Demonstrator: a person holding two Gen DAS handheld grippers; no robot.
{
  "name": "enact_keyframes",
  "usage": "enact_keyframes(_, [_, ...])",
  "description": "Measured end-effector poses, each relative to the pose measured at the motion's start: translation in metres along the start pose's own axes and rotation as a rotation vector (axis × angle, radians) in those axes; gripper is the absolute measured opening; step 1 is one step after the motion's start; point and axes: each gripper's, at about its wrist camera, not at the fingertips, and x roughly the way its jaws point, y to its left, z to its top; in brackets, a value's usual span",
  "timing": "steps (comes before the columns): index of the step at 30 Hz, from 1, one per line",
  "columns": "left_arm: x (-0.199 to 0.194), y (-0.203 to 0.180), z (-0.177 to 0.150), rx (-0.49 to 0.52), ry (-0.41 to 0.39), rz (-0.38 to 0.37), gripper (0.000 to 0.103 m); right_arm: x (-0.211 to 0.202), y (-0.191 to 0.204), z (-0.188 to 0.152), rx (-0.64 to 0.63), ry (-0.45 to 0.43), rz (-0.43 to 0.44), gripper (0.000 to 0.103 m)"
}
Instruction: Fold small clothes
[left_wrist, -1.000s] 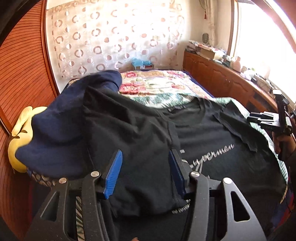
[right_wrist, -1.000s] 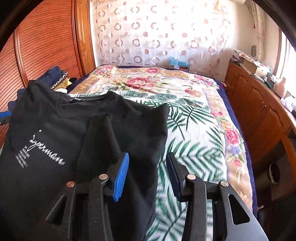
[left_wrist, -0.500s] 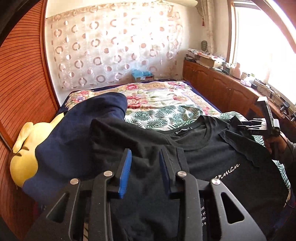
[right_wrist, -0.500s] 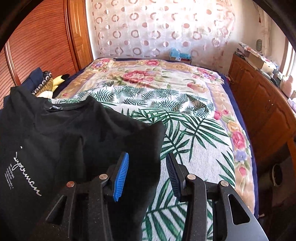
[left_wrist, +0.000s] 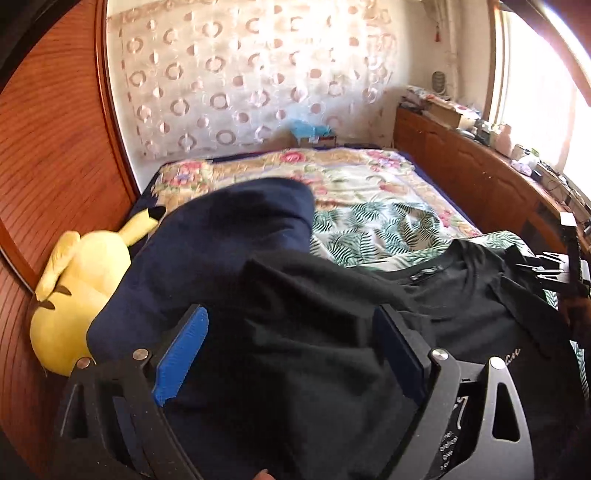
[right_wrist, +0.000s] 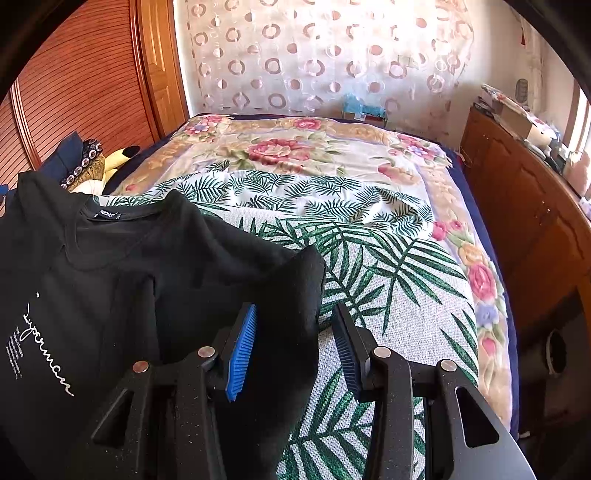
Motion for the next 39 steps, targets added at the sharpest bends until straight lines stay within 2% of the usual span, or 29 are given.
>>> enact_keyframes(4, [0.014, 0.012, 0.001, -0.006, 0.043, 0.022, 0.091, 0.004, 0.0, 0.005, -0.01, 0.008, 0.007, 0.044])
enact_keyframes(14, [0.025, 0.025, 0.0, -0.061, 0.086, -0.01, 0.091, 0.009, -0.002, 0.005, -0.016, -0.003, 0.015, 0.044])
enact_keyframes(16, [0.023, 0.025, 0.003, -0.062, 0.073, -0.041, 0.089, 0.009, -0.002, 0.005, -0.017, -0.003, 0.013, 0.044])
enact_keyframes(18, [0.022, 0.022, 0.004, -0.056, 0.063, -0.07, 0.08, 0.008, -0.002, 0.004, -0.015, -0.004, 0.017, 0.039])
enact_keyframes(19, [0.023, 0.021, 0.006, -0.054, 0.066, -0.091, 0.075, 0.008, -0.001, 0.004, -0.017, -0.004, 0.03, 0.029])
enact_keyframes(21, [0.027, 0.019, 0.007, -0.05, 0.074, -0.116, 0.062, 0.007, 0.001, 0.004, -0.027, -0.001, 0.035, 0.021])
enact_keyframes(22, [0.029, 0.019, 0.007, -0.048, 0.074, -0.108, 0.052, 0.007, 0.001, 0.005, -0.029, 0.005, 0.048, 0.007])
enact_keyframes(24, [0.028, 0.018, 0.008, -0.059, 0.058, -0.087, 0.041, 0.005, 0.004, 0.005, -0.038, 0.012, 0.045, 0.006])
enact_keyframes(25, [0.026, 0.019, 0.009, -0.065, 0.049, -0.101, 0.035, 0.003, 0.005, 0.006, -0.05, 0.009, 0.043, 0.005])
enact_keyframes(26, [0.023, 0.017, 0.01, -0.063, 0.036, -0.119, 0.02, -0.002, 0.008, 0.006, -0.059, -0.009, 0.039, 0.005])
enact_keyframes(28, [0.016, 0.014, 0.012, -0.053, 0.018, -0.118, 0.008, -0.013, 0.008, 0.007, -0.052, -0.046, 0.051, 0.005])
enact_keyframes(33, [-0.006, -0.005, 0.006, -0.001, -0.011, -0.122, 0.005, -0.05, 0.009, 0.006, -0.042, -0.149, 0.068, 0.005])
enact_keyframes(39, [-0.05, -0.024, -0.014, -0.001, -0.096, -0.167, 0.005, -0.1, 0.014, -0.021, -0.041, -0.244, 0.086, 0.004])
